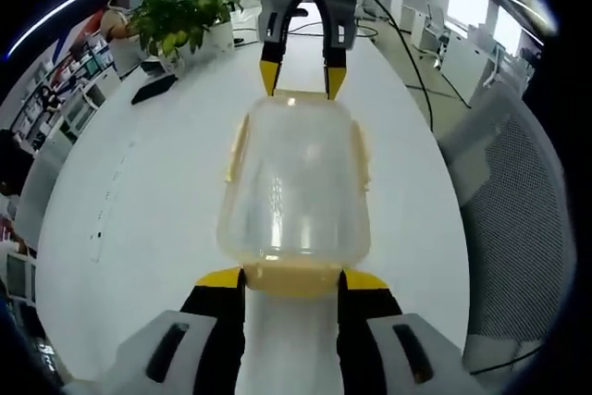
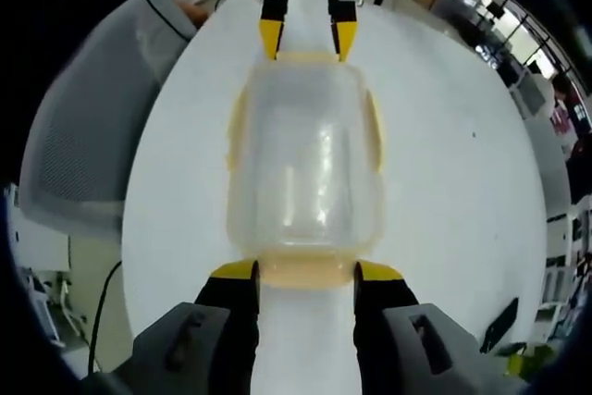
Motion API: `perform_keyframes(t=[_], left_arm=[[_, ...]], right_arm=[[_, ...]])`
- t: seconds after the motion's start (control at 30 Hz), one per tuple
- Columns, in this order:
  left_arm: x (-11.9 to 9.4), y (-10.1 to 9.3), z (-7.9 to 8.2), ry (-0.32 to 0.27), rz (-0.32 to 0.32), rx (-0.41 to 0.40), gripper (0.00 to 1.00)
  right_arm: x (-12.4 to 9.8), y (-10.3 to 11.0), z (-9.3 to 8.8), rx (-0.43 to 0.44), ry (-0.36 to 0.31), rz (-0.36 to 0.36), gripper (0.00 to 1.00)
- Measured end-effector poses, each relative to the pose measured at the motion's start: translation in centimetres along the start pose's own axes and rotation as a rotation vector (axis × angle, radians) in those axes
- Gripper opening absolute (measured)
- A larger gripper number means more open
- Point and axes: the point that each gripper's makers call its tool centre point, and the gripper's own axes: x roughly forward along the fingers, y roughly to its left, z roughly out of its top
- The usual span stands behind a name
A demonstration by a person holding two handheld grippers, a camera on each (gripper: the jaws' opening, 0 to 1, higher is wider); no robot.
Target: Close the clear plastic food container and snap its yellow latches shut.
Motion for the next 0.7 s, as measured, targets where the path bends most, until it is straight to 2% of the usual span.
perform_keyframes(t=[0.47,0.7], left_arm=[[0.90,0.13,-0.50,0.040,-0.017,-0.018,0.33],[0.80,0.14,-0.55,0.045,-0.025,-0.020,0.33]], right_arm=[[0.46,-0.36,-0.46,0.010,-0.006,0.007,0.36],[0.61,-0.26,-0.56,-0.017,0.010,0.013,0.36]])
